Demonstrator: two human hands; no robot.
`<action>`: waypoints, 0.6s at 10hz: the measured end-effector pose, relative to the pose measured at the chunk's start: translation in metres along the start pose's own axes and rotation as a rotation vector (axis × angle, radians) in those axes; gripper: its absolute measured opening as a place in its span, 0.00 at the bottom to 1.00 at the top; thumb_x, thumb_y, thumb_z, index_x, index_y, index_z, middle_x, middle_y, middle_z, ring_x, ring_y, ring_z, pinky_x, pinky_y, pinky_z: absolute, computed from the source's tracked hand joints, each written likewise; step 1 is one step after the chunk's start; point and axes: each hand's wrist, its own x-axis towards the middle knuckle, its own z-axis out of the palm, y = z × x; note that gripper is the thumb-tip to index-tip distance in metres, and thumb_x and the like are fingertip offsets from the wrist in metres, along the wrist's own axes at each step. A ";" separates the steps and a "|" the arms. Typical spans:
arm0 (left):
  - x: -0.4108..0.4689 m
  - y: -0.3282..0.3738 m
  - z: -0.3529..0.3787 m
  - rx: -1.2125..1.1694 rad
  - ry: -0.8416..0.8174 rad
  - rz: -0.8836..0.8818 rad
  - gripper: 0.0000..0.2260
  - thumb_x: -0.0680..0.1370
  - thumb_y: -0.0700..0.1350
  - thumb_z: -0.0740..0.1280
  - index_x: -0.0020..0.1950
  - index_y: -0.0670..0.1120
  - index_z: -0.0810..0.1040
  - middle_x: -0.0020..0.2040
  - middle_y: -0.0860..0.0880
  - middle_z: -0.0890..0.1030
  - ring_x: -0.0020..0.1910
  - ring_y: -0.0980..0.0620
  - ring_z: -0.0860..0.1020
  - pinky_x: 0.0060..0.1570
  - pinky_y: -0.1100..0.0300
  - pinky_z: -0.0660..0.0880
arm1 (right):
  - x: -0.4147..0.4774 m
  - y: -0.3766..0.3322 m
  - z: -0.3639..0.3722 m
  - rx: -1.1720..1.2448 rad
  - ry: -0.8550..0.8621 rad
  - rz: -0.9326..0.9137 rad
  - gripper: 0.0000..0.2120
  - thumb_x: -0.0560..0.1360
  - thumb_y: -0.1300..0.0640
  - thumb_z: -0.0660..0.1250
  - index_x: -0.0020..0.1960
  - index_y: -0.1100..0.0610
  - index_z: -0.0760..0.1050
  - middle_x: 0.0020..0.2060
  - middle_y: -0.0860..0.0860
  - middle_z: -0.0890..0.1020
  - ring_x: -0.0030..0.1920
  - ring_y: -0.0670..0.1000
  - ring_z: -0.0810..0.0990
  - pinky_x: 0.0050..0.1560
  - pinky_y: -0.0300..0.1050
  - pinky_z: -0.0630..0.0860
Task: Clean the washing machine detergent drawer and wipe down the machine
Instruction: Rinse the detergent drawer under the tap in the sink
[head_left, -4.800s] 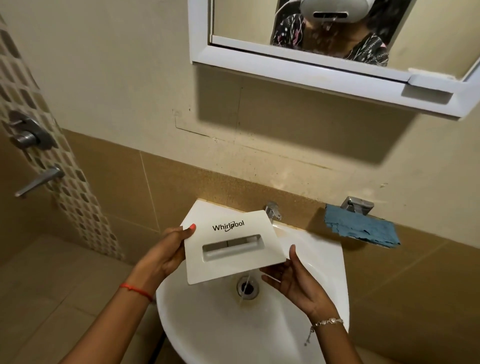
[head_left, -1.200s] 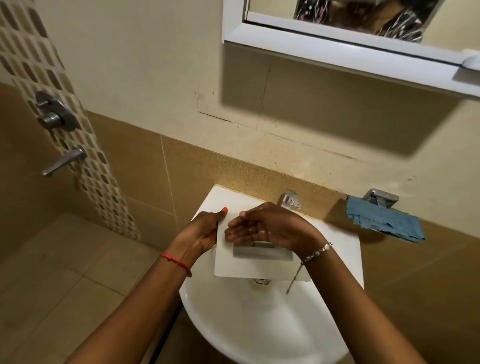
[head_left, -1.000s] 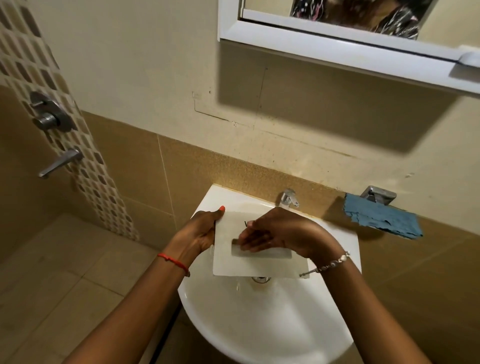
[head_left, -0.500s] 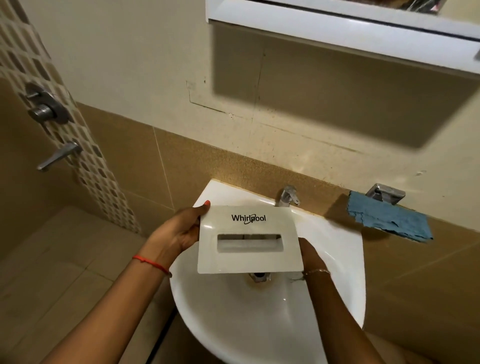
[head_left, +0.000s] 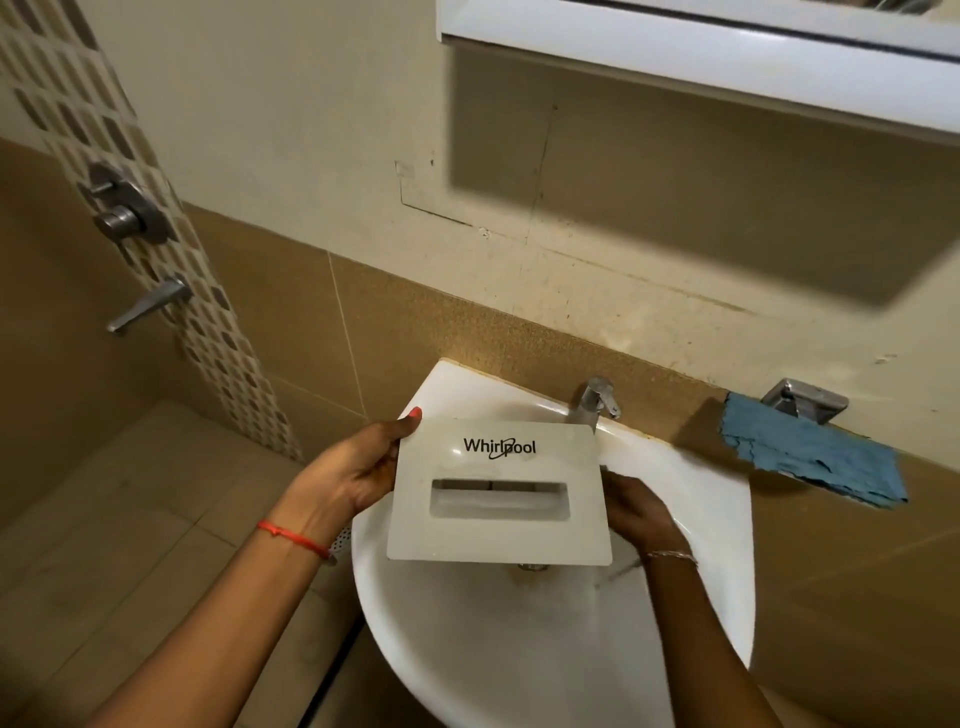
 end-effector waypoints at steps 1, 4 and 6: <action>-0.001 0.000 0.002 0.000 -0.002 -0.007 0.09 0.80 0.42 0.60 0.45 0.38 0.75 0.28 0.44 0.82 0.25 0.52 0.81 0.24 0.60 0.78 | -0.029 -0.037 -0.010 0.081 -0.116 -0.043 0.03 0.71 0.72 0.65 0.41 0.68 0.76 0.35 0.59 0.77 0.35 0.55 0.77 0.37 0.45 0.77; 0.002 0.001 0.019 0.017 -0.003 0.046 0.09 0.80 0.39 0.58 0.43 0.40 0.74 0.26 0.46 0.81 0.23 0.54 0.80 0.23 0.60 0.77 | -0.086 -0.049 0.096 -0.779 0.160 -0.136 0.13 0.76 0.61 0.61 0.44 0.71 0.78 0.39 0.66 0.83 0.36 0.58 0.83 0.37 0.46 0.82; 0.000 0.000 0.022 0.036 -0.015 0.005 0.09 0.80 0.40 0.60 0.58 0.37 0.72 0.36 0.42 0.83 0.34 0.48 0.82 0.25 0.57 0.79 | -0.092 -0.043 0.115 -0.913 0.215 -0.191 0.11 0.76 0.62 0.64 0.49 0.70 0.79 0.46 0.63 0.83 0.45 0.57 0.83 0.49 0.45 0.80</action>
